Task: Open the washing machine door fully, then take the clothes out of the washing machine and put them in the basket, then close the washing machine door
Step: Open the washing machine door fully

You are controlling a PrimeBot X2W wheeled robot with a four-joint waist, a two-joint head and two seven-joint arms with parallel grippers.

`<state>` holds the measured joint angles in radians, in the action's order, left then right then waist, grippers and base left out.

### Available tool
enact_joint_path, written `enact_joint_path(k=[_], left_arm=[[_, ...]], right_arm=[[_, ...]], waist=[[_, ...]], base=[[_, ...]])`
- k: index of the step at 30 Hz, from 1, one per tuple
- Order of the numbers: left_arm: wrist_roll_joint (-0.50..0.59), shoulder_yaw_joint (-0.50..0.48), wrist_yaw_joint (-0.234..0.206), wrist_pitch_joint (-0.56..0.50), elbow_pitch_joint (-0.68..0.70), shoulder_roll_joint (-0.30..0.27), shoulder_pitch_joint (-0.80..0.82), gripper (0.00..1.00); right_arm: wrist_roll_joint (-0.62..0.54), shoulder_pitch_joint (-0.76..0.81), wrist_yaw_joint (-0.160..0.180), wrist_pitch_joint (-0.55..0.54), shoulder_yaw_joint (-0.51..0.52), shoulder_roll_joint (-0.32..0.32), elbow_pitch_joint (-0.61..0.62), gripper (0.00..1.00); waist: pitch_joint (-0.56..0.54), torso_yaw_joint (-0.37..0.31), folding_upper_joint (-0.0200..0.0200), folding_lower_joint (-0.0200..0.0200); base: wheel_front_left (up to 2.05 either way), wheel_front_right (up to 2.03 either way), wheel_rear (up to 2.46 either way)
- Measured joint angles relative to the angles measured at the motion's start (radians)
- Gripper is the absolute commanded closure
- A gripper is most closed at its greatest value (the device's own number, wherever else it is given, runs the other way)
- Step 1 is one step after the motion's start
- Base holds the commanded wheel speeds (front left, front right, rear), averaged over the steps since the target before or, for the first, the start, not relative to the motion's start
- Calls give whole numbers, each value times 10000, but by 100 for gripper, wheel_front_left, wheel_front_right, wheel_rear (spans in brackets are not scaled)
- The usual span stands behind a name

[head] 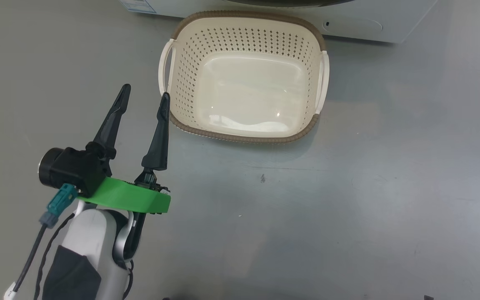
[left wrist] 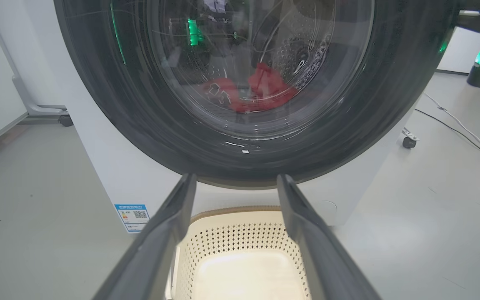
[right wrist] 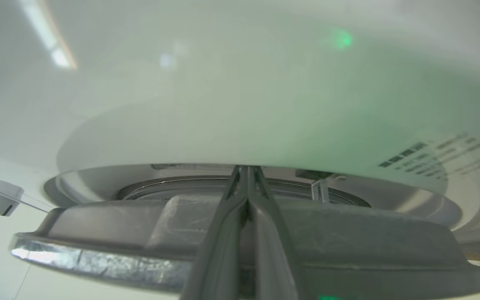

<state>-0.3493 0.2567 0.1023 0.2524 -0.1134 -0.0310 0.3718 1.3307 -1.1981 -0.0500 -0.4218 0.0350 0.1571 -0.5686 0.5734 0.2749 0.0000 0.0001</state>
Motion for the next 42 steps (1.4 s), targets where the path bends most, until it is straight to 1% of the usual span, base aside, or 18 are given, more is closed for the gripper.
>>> enact_joint_path(k=[13,16,19,21,24,31,33,42], left_arm=[[-132,12,12,0,-27,19,80,0],[-132,12,12,0,-29,21,106,0],[-213,12,12,0,-33,23,197,0],[-217,4,12,0,-59,25,204,0],[-217,-6,12,0,-94,25,203,0],[-217,4,12,0,-209,27,198,0],[-217,6,12,0,-255,29,189,0],[-173,25,12,0,-410,29,151,0]], right_arm=[[341,-541,-8,-775,-27,182,-752,100],[430,-584,-92,-1034,-44,236,-863,100],[562,-627,-105,-1306,-63,293,-1007,100],[713,-627,-194,-1488,-67,328,-1126,100],[844,-622,-209,-1783,-77,359,-1306,100],[1137,-456,-334,-2426,-119,355,-1567,100],[1241,-354,-407,-2581,-132,349,-1657,100],[1567,274,-546,-3218,-167,194,-1864,100]], waist=[[71,58,0,0],[61,44,0,0],[34,28,0,0],[-6,17,0,0],[-97,-15,0,0],[-362,-114,0,0],[-453,-146,0,0],[-911,-309,0,-1]], base=[[0,0,0],[0,0,0],[0,0,0],[0,0,0],[0,0,0],[0,0,0],[0,0,0],[0,0,0]])
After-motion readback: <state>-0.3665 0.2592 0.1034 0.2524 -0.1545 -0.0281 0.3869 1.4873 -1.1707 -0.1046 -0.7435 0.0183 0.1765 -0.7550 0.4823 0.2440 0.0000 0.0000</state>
